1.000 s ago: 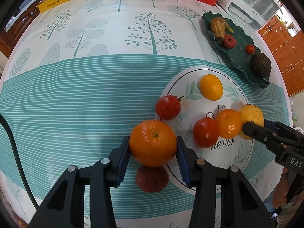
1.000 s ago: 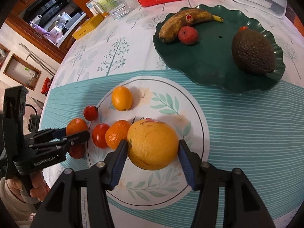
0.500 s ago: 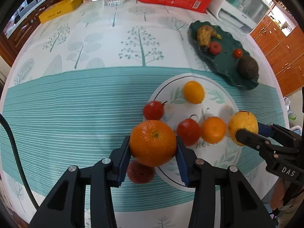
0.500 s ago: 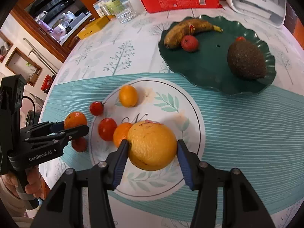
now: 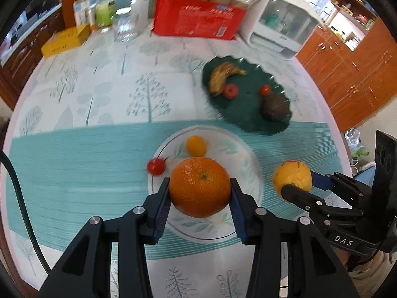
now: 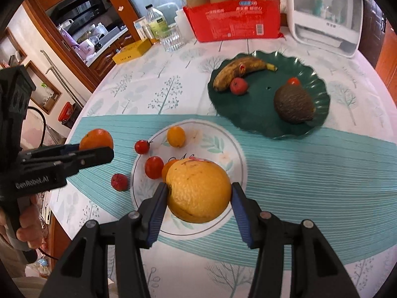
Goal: Organize fruits
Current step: 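Carry the yellow orange in the right tool while the left tool carries the small orange to the green plate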
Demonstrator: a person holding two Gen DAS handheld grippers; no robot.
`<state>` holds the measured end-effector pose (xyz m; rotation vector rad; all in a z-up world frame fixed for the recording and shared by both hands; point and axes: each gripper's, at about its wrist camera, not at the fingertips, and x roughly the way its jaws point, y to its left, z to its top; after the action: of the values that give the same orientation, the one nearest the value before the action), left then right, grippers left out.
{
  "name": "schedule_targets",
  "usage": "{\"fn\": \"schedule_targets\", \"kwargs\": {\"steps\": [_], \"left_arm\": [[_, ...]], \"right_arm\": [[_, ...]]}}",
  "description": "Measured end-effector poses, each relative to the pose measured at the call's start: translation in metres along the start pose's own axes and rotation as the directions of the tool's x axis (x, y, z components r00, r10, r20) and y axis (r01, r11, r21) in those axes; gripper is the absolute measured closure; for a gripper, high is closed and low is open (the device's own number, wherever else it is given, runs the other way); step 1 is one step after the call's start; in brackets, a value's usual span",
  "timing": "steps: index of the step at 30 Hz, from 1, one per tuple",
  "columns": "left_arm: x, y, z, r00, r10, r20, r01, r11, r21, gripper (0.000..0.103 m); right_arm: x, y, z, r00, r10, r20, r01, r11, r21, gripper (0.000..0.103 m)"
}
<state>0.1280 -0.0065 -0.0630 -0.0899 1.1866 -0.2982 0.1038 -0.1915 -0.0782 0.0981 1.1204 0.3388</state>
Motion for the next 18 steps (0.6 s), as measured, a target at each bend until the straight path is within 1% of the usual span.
{"fn": "schedule_targets", "kwargs": {"steps": [3, 7, 9, 14, 18], "left_arm": [[-0.017, -0.018, 0.019, 1.0, 0.004, 0.023, -0.005, 0.999, 0.047, 0.06], [-0.039, -0.042, 0.047, 0.998, 0.024, 0.059, -0.031, 0.993, 0.116, 0.06], [-0.046, -0.051, 0.061, 0.997, 0.034, 0.072, -0.044, 0.988, 0.146, 0.06], [-0.058, -0.075, 0.105, 0.995, 0.047, 0.093, -0.065, 0.977, 0.205, 0.06], [-0.059, -0.091, 0.14, 0.993, 0.039, 0.108, -0.062, 0.973, 0.223, 0.06]], "right_arm": [[-0.019, -0.005, 0.011, 1.0, -0.019, 0.024, 0.019, 1.0, -0.002, 0.052], [-0.049, -0.012, 0.039, 0.995, -0.058, 0.075, 0.059, 0.998, -0.009, 0.052], [-0.067, -0.016, 0.058, 0.99, -0.087, 0.11, 0.089, 0.996, -0.016, 0.052], [-0.099, -0.03, 0.104, 0.977, -0.128, 0.168, 0.133, 0.991, -0.015, 0.052], [-0.112, -0.04, 0.141, 0.963, -0.172, 0.207, 0.177, 0.984, -0.006, 0.052]]}}
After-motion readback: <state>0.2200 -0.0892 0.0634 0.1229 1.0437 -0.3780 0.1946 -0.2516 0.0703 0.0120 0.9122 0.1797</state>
